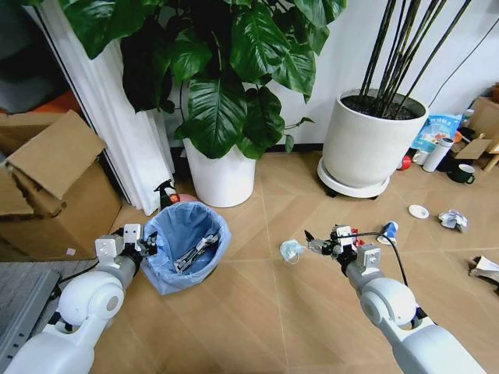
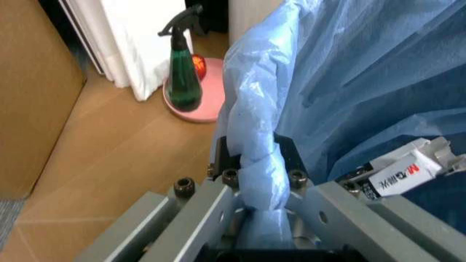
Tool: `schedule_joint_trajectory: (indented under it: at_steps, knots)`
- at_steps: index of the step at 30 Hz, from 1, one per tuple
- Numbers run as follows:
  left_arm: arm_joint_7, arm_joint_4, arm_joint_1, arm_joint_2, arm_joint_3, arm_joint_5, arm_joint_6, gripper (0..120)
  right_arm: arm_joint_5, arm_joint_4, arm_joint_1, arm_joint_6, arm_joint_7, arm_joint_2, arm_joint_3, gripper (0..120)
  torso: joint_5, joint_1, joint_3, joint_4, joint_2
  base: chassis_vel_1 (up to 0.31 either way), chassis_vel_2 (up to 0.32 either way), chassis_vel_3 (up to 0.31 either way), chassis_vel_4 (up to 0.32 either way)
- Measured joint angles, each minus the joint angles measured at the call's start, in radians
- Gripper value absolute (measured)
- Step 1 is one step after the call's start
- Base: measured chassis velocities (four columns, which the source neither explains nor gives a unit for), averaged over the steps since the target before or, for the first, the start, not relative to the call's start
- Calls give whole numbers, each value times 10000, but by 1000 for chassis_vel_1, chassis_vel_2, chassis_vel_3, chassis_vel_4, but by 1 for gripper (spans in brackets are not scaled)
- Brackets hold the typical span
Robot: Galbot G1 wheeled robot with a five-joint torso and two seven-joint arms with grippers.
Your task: Pick up the trash bin and place the garbage on the floor into it.
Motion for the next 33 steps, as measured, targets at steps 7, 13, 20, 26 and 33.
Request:
schedule_joint_trajectory:
  at_steps: [7,13,20,26,33]
  knots:
    - [36,4,12,17,-15,-7,-3,0,-7,-36,-12,-5,14,9,-24,100,2,0,-1,-1,0,-153,165,160,-152]
    - [55,42,-24,-22,-12,-9,-16,0,43,-297,18,-23,263,10,-63,100,8,2,1,2,0,-135,137,136,-155]
    - [59,50,-31,-32,-12,-10,-21,0,230,-1457,413,200,170,132,-206,100,5,0,-1,-3,0,-34,35,38,-39]
    - [45,22,-52,-43,96,-15,-32,0,18,-3307,866,447,-813,511,-566,100,6,-2,-2,1,0,5,-9,-7,5]
    - [67,17,-80,-43,220,-12,-109,0,122,-4375,1057,183,-2028,481,-889,100,0,-1,-2,-3,0,0,0,0,0]
